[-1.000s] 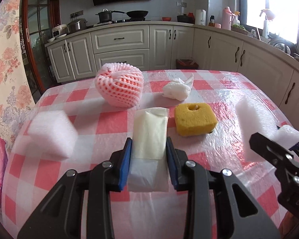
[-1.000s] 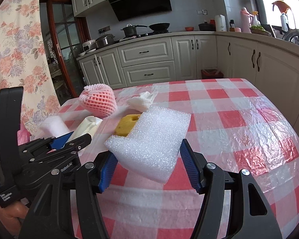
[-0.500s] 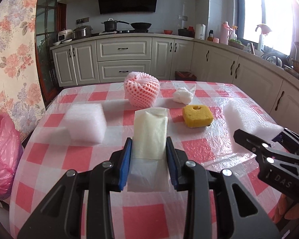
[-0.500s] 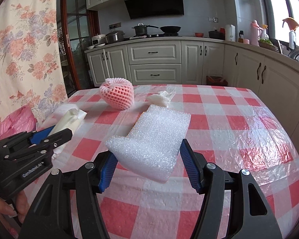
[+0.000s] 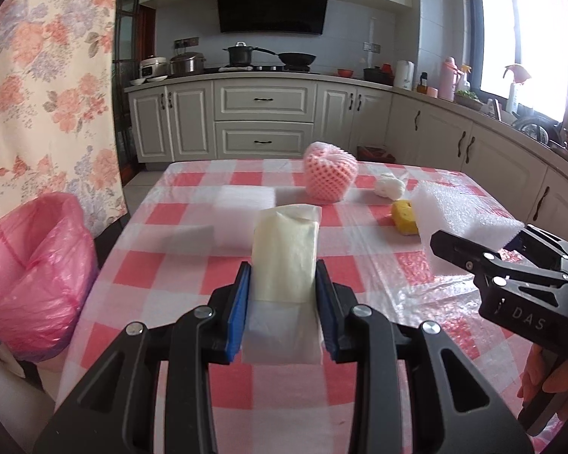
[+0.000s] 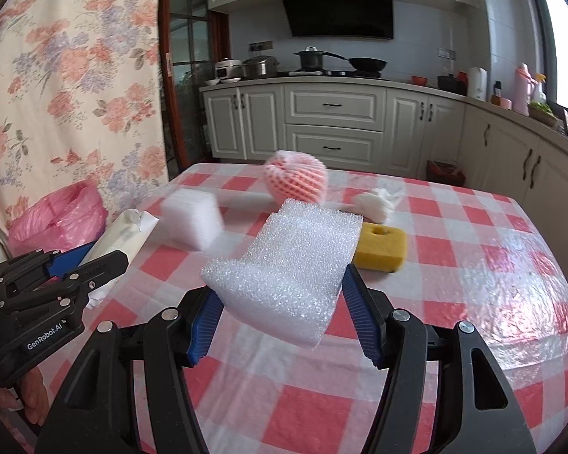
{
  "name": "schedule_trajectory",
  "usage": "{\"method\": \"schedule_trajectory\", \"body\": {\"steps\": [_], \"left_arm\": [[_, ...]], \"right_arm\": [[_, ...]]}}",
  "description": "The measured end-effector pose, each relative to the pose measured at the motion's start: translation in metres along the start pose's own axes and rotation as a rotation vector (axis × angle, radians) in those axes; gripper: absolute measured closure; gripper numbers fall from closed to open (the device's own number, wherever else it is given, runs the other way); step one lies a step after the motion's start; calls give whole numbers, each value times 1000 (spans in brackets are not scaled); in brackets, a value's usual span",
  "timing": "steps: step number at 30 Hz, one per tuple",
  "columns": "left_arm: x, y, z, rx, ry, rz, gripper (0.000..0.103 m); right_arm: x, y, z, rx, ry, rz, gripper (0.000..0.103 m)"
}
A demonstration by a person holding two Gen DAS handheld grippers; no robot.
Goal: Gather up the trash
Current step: 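Carry both over the pink bin and open both tools to drop them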
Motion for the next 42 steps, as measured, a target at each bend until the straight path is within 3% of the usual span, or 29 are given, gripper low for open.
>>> {"method": "schedule_trajectory", "body": {"steps": [15, 29, 36, 42], "left_arm": [[8, 52, 104, -173, 82, -38, 71], [1, 113, 226, -373, 181, -108, 71], [-17, 110, 289, -455, 222, -116, 71], [-28, 87, 330, -455, 275, -89, 70]], "right_arm": [[-26, -25, 110, -203, 141, 2, 44], [-51, -52, 222, -441, 252, 17, 44], [-73, -79, 276, -523, 297, 6, 44], [-92, -96, 331, -621, 364, -16, 44]]}}
Point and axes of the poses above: each gripper's, at about its wrist camera, not at the fingertips, and y roughly against the way its jaws point, z to its left, x to its underside, the point moved 7 cm from there along -y, roughly the way its jaws point, and after that the axes turned 2 degrees about -z, right-handed, at the moved point
